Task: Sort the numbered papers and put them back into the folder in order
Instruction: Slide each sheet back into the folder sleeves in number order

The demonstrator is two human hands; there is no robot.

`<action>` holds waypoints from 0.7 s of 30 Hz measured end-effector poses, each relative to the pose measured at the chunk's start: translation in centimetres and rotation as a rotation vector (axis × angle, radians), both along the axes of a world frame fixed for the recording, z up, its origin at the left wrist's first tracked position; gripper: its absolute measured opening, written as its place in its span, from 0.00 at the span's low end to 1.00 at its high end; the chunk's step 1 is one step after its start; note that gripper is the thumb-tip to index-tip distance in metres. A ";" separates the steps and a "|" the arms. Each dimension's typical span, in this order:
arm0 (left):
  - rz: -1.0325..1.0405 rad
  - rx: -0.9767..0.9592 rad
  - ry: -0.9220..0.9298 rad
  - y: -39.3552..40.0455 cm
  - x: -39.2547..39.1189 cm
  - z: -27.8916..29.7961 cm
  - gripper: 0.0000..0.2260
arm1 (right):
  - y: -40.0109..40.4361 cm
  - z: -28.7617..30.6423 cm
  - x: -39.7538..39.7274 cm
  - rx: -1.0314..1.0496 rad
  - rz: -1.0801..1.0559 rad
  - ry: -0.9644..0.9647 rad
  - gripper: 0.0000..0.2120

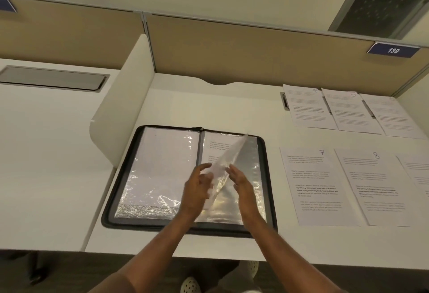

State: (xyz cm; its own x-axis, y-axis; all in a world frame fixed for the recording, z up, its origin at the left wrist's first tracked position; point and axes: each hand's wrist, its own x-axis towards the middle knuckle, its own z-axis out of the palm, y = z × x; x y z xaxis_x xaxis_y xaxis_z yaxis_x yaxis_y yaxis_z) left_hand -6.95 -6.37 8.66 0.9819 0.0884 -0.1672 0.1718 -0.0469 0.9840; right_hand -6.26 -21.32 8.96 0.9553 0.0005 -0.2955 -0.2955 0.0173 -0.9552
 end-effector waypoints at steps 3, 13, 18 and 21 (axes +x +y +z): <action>0.066 -0.059 0.149 3.4 1.0 2.0 0.21 | 2.5 0.0 0.1 -0.057 0.173 -0.032 0.18; 0.334 -0.011 0.248 14.1 -1.2 2.5 0.04 | 6.7 -2.8 0.1 -0.484 0.558 -0.308 0.25; 0.471 -0.019 0.291 17.4 -3.9 0.8 0.06 | 7.2 -4.8 0.0 -0.652 0.672 -0.324 0.29; 0.516 0.007 0.328 18.6 -5.1 -0.7 0.07 | 7.8 -5.5 -0.1 -0.753 0.777 -0.354 0.33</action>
State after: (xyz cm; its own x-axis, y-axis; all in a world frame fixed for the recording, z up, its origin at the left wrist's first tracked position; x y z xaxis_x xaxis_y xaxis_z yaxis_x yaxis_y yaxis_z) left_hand -12.06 12.25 7.96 0.7098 0.5408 -0.4514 0.4679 0.1170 0.8760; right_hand -6.39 -13.56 3.46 0.8038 0.5654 -0.1851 0.3124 -0.6659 -0.6774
